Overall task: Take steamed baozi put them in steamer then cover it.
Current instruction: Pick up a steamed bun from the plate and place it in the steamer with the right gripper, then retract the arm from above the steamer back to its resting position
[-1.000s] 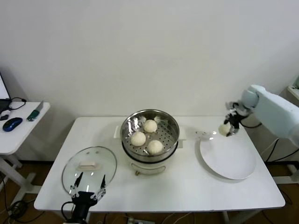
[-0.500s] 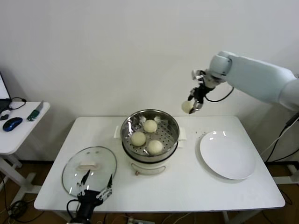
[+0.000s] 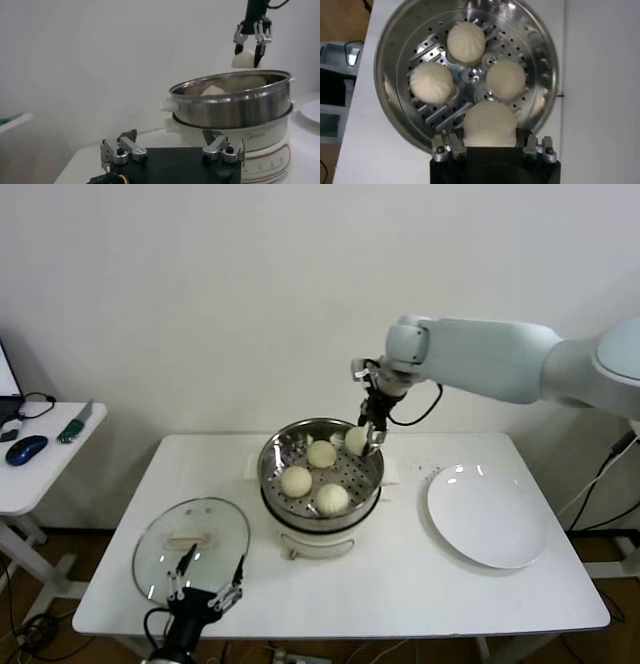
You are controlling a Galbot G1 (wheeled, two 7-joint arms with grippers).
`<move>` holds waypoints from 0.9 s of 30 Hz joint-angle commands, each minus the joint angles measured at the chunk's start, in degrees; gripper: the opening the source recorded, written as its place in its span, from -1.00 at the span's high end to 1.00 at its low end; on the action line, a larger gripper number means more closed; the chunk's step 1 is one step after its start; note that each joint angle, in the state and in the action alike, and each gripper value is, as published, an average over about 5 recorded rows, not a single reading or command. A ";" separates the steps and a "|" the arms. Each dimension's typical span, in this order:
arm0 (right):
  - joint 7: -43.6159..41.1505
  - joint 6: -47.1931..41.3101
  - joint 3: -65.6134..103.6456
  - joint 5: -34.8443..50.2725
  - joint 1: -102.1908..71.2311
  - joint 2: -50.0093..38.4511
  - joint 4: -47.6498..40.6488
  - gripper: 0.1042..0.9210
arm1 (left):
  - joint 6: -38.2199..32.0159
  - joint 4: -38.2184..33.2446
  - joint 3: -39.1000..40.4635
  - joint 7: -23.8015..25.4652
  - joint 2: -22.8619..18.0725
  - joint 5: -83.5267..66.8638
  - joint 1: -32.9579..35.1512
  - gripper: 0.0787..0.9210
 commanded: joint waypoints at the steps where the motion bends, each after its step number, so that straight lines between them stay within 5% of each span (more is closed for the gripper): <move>1: 1.75 -1.30 -3.26 2.61 -4.38 5.51 -1.67 -0.43 | 0.08 0.25 -0.05 0.10 0.23 -0.24 -0.09 -0.77; 17: 1.52 -0.39 -2.48 -1.62 -9.31 7.31 -7.06 -0.46 | 0.48 1.45 -0.34 -0.07 0.38 -0.55 -1.71 -0.77; 27: -0.04 -0.57 -0.22 -0.47 -4.41 4.16 -2.76 -0.75 | 0.50 1.14 -0.79 -0.33 0.70 -0.51 -1.62 -0.77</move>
